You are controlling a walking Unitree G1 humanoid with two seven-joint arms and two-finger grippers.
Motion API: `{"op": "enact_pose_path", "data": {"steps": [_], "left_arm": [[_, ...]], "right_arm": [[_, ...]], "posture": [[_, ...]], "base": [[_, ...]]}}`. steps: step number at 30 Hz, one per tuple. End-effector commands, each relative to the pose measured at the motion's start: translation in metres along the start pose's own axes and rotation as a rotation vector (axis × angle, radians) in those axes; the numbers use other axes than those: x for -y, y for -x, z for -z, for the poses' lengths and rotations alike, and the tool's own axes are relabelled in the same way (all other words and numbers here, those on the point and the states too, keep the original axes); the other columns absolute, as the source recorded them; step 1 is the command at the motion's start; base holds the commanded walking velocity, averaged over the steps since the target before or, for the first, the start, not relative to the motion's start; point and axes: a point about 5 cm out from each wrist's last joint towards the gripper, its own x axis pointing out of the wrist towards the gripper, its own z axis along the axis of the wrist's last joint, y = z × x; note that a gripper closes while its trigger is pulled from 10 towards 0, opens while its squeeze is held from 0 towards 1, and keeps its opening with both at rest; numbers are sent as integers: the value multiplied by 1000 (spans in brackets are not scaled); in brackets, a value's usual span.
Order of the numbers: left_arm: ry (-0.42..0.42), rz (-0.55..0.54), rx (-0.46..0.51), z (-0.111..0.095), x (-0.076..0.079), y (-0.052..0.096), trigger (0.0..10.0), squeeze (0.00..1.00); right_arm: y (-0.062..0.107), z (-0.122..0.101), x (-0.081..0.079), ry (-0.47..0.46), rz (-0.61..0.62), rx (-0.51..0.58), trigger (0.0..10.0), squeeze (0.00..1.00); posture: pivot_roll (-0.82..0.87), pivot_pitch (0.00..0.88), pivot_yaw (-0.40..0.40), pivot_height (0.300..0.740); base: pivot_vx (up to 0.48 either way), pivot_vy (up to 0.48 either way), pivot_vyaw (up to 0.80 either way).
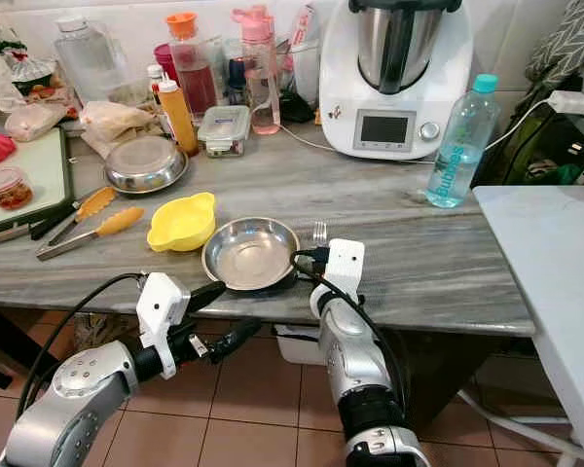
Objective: Setting the table
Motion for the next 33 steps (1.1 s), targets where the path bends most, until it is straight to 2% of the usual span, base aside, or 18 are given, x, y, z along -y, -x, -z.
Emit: {"op": "enact_pose_path", "data": {"steps": [1, 22, 23, 24, 25, 33], "left_arm": [[-14, -4, -7, -2, 0, 0, 10000, 0], [-6, -8, -16, 2, 1, 0, 10000, 0], [-5, -8, -16, 2, 1, -1, 10000, 0], [-4, -9, -16, 2, 1, -1, 10000, 0], [-3, -10, -16, 3, 1, -1, 10000, 0], [2, -10, -16, 4, 1, -1, 10000, 0]], "right_arm": [[-2, 0, -3, -3, 5, 0, 10000, 0], [-6, 7, -12, 0, -13, -34, 10000, 0], [-6, 8, -12, 1, -13, -35, 10000, 157], [-6, 8, -13, 1, -14, -36, 10000, 533], [-5, 9, -13, 2, -13, -37, 10000, 1000], [-5, 10, -11, 2, -4, -34, 10000, 1000]], "posture": [[-9, 23, 58, 740], [-4, 29, 55, 740], [-4, 28, 52, 740], [-4, 28, 52, 740], [-4, 28, 52, 740], [-7, 28, 54, 740]], "base": [[0, 0, 0], [0, 0, 0], [0, 0, 0], [0, 0, 0], [0, 0, 0], [0, 0, 0]]}}
